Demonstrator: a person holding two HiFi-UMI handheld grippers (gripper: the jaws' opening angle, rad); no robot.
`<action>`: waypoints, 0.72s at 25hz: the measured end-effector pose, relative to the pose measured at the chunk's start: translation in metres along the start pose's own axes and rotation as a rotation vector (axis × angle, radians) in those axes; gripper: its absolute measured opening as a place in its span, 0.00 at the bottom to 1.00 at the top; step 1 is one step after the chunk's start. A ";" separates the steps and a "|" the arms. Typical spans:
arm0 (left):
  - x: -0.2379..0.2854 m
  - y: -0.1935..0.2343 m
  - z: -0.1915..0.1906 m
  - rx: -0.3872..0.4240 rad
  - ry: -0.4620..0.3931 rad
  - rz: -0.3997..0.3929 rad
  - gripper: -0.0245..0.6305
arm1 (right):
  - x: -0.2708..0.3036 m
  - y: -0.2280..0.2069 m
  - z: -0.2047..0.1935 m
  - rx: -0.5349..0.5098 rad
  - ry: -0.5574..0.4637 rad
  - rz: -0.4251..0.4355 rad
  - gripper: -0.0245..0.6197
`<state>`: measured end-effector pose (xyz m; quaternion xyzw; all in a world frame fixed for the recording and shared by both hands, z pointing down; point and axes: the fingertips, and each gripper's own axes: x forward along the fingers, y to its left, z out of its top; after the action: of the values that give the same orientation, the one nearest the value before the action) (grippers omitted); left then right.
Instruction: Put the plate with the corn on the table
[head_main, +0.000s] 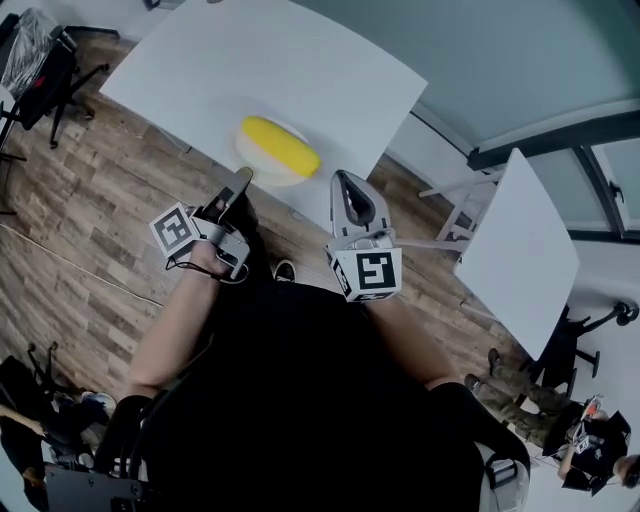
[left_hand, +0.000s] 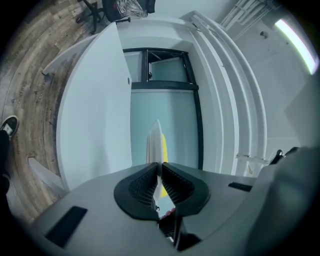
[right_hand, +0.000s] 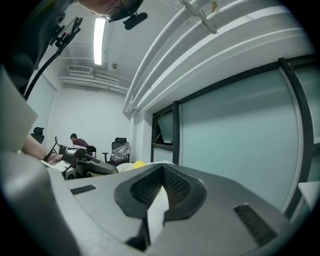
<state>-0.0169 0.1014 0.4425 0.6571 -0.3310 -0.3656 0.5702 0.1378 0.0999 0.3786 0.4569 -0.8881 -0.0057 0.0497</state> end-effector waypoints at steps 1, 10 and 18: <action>0.008 0.003 0.007 -0.001 0.006 0.000 0.07 | 0.008 -0.003 0.000 0.002 0.002 -0.005 0.04; 0.086 0.050 0.078 -0.016 0.146 0.026 0.07 | 0.103 -0.036 -0.005 0.038 0.056 -0.085 0.04; 0.151 0.106 0.143 -0.033 0.258 0.062 0.07 | 0.189 -0.051 0.002 0.061 0.065 -0.120 0.04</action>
<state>-0.0637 -0.1132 0.5202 0.6788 -0.2691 -0.2659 0.6295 0.0697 -0.0837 0.3890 0.5104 -0.8569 0.0332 0.0639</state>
